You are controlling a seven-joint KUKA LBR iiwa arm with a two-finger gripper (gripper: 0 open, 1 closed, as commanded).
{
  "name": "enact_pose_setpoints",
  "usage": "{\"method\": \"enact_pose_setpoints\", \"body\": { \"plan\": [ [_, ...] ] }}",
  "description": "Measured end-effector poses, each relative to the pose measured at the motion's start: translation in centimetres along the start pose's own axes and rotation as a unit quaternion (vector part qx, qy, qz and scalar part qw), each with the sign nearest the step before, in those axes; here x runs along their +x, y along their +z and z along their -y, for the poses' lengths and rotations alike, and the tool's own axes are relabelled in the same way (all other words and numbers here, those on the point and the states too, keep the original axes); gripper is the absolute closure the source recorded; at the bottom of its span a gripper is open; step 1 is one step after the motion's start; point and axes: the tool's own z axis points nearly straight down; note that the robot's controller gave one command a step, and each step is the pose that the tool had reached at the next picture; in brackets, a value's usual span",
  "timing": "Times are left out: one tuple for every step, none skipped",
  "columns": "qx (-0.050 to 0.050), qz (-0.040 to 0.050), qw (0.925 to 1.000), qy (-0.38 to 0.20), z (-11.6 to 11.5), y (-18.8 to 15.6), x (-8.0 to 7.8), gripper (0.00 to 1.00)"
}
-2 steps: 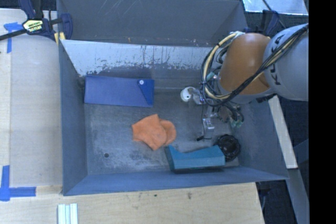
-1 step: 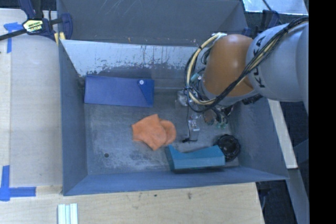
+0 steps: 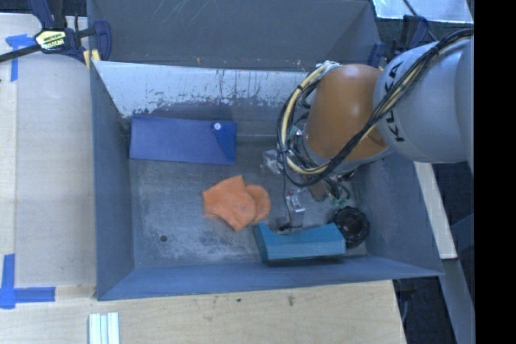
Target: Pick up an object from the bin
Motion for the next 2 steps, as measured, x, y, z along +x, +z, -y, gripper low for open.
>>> {"method": "enact_pose_setpoints", "body": {
  "plan": [
    [0.0,0.0013,1.0,-0.008,-1.2,0.1,-1.2,0.0],
    [0.001,0.0007,0.9968,0.08,-3.9,0.1,-1.5,0.0]
  ]
}}
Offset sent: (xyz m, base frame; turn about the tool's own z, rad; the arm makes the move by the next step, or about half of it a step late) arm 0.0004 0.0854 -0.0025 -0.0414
